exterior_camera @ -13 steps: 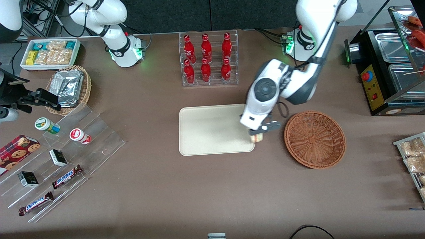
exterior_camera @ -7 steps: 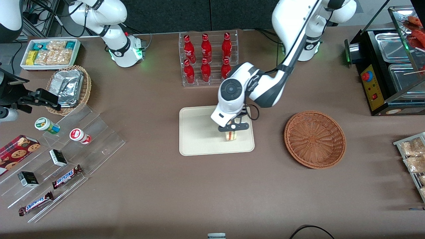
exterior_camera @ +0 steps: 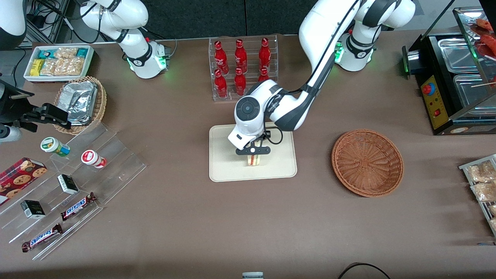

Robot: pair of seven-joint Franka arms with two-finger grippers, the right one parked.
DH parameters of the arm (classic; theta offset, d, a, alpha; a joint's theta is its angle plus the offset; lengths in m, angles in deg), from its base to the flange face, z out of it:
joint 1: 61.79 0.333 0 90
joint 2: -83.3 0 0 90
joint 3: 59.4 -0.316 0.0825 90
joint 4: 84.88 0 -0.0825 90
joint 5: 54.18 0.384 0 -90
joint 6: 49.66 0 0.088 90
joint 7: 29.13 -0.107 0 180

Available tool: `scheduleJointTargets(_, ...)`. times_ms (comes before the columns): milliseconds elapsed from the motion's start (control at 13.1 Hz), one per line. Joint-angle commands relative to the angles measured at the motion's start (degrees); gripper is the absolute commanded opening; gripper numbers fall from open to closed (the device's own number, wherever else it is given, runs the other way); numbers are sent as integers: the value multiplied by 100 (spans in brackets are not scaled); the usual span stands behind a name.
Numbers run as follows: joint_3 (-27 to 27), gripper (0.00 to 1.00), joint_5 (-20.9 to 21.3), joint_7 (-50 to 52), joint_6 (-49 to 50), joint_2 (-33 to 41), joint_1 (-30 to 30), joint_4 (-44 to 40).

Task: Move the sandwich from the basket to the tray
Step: 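Lower the sandwich onto the cream tray with the left gripper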

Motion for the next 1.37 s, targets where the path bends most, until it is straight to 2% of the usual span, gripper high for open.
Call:
scheduleJointTargets(0,-102,0,-41,113,80,-232,-148,-310)
scheduleJointTargets(305,-111,0,-14,148,80,-346,-193,-319)
scheduleJointTargets(382,-111,10,-14,192,80,-355,-193,-319)
scheduleJointTargets(534,-119,55,-6,262,71,-399,-193,-319)
scheduleJointTargets(611,-111,100,-6,236,71,-399,-201,-319)
scheduleJointTargets(916,-111,100,293,297,80,-391,-263,-319)
scheduleJointTargets(1298,-128,100,363,516,89,-303,-360,-310)
